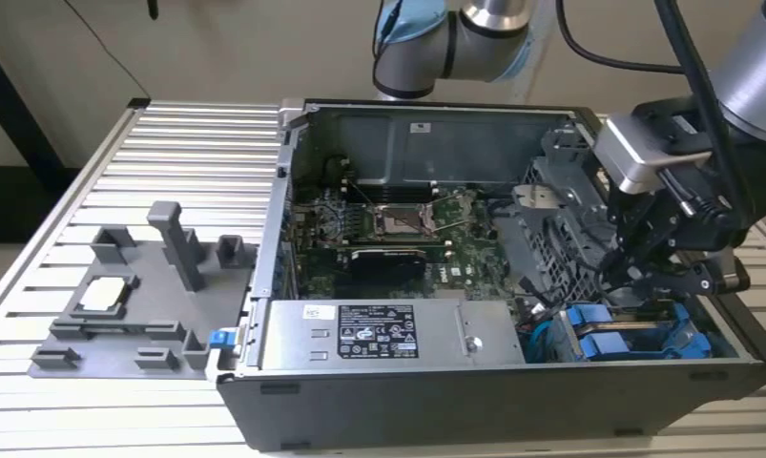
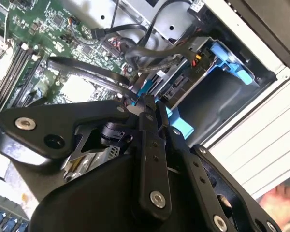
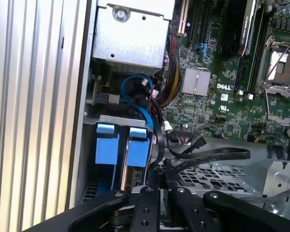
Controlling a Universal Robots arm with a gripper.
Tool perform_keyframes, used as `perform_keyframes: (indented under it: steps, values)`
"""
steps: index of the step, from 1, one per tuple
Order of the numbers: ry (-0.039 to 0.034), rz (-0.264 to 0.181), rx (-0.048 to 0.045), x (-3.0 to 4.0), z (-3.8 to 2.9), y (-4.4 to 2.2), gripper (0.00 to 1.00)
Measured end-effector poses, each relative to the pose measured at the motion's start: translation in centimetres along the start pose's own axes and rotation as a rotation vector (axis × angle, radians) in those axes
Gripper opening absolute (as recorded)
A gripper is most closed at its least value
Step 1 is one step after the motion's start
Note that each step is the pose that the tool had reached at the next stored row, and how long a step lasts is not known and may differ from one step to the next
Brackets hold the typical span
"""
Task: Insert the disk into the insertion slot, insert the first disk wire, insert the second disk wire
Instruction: 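Insert the first disk wire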
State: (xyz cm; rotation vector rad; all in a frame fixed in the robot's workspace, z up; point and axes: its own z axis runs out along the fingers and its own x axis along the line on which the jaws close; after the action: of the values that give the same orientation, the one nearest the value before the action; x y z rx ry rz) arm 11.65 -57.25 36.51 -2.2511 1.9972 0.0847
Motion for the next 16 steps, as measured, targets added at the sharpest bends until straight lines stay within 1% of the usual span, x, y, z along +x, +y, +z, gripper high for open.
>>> perform_keyframes:
  steps: [2, 3, 5, 6, 7, 8, 9, 12, 16]
  values:
    - [0.0012, 0.014, 0.0015, 0.02, 0.08, -0.01, 0.16]
    - [0.0028, 0.016, -0.0046, 0.05, 0.09, -0.1, 0.16]
    - [0.0033, 0.02, -0.0363, 0.15, 0.11, -0.51, 0.16]
    - [0.0033, 0.022, -0.0506, 0.19, 0.12, -0.73, 0.16]
    - [0.0024, 0.023, -0.0603, 0.24, 0.14, -0.9, 0.16]
    - [0.0019, 0.024, -0.0644, 0.32, 0.16, -1.06, 0.16]
    - [0.0018, 0.024, -0.0665, 0.44, 0.17, -1.23, 0.16]
    - [0.0016, 0.024, -0.0677, 0.96, 0.21, -1.66, 0.16]
    - [0.0003, 0.024, -0.0675, 1.85, 0.27, -1.83, 0.16]
